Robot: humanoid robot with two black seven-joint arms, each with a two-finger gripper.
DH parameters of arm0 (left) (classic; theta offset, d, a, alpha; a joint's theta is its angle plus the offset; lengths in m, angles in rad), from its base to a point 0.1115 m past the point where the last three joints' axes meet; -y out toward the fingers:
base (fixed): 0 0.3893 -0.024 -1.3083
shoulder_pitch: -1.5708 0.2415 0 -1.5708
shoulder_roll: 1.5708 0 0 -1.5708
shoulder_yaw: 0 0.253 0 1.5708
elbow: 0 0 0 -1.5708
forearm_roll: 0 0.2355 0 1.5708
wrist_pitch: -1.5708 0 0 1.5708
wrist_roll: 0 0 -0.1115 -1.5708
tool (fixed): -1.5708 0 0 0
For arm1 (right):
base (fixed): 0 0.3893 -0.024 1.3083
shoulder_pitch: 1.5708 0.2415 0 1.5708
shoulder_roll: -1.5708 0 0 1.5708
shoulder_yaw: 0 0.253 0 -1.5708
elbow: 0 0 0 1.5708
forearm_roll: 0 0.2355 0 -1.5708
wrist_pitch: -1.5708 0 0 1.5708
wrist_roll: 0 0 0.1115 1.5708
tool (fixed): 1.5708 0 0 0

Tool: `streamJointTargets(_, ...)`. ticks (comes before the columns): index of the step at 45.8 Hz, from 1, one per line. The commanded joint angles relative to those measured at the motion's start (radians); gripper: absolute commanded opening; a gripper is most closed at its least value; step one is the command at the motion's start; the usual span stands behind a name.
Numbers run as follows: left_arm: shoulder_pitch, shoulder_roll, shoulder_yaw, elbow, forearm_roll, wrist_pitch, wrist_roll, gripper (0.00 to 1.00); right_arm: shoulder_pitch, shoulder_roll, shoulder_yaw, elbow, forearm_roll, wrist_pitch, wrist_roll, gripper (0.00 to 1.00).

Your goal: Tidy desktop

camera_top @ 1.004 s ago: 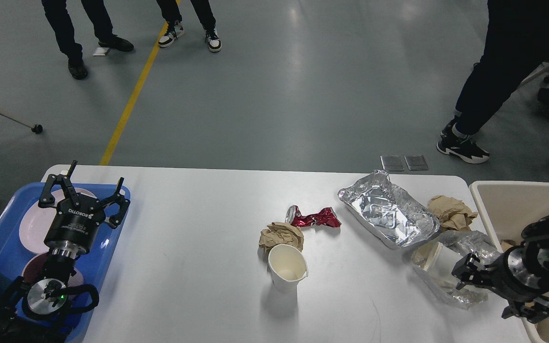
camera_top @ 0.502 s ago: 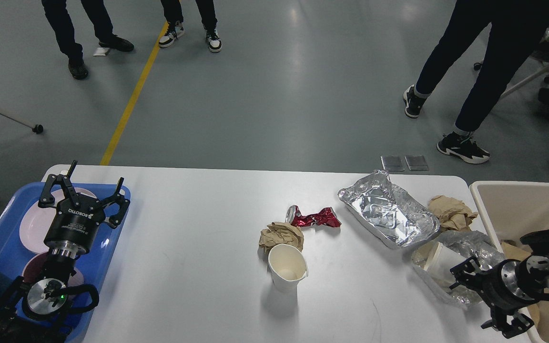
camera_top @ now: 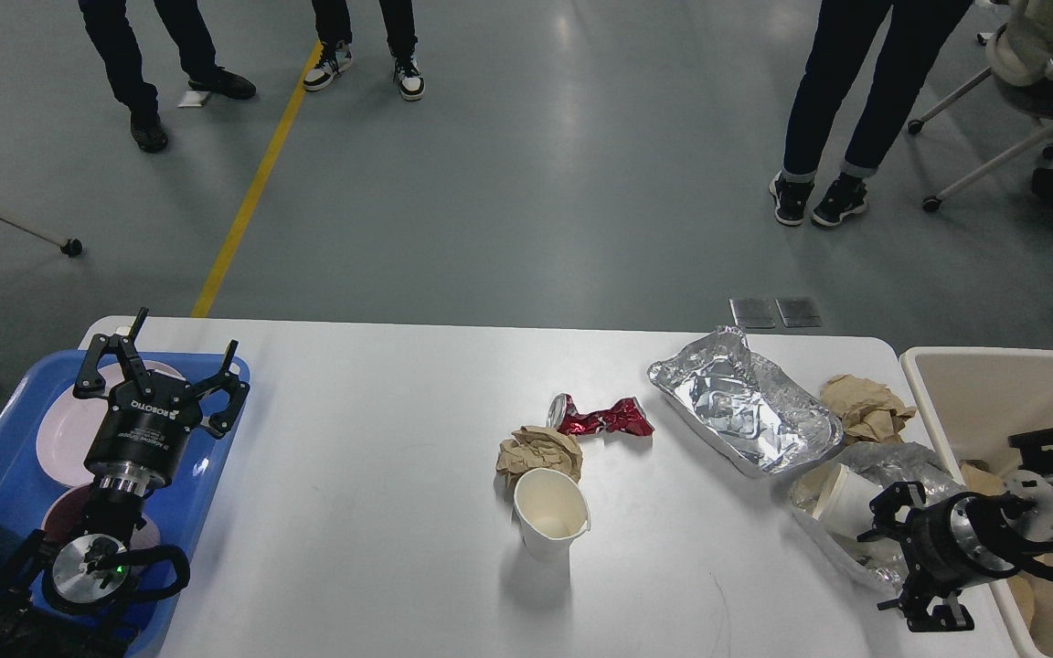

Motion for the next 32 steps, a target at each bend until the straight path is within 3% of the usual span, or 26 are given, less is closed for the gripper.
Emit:
streamJointTargets(1, 0.0, 0.0, 0.0, 0.0, 0.0, 0.0, 0.0, 0.96, -0.015, 0.002, 0.036, -0.005, 0.006, -0.025, 0.0, 0.78)
streamJointTargets(9, 0.0, 0.0, 0.0, 0.0, 0.0, 0.0, 0.002, 0.96, -0.019, 0.017, 0.054, -0.002, 0.003, -0.025, -0.005, 0.83)
streamJointTargets(12, 0.0, 0.0, 0.0, 0.0, -0.001, 0.0, 0.002, 0.96, -0.001, 0.008, 0.028, 0.018, -0.007, -0.011, -0.014, 0.96)
streamJointTargets(17, 0.0, 0.0, 0.0, 0.0, 0.0, 0.0, 0.0, 0.96, 0.155, -0.033, -0.143, 0.096, -0.042, 0.018, -0.034, 1.0)
streamJointTargets(25, 0.0, 0.0, 0.0, 0.0, 0.0, 0.0, 0.002, 0.96, 0.482, -0.008, -0.389, 0.242, -0.215, 0.217, -0.034, 0.99)
streamJointTargets(32, 0.0, 0.0, 0.0, 0.0, 0.0, 0.0, 0.002, 0.96, 0.704, 0.063, -0.432, 0.32, -0.428, 0.395, -0.032, 0.98)
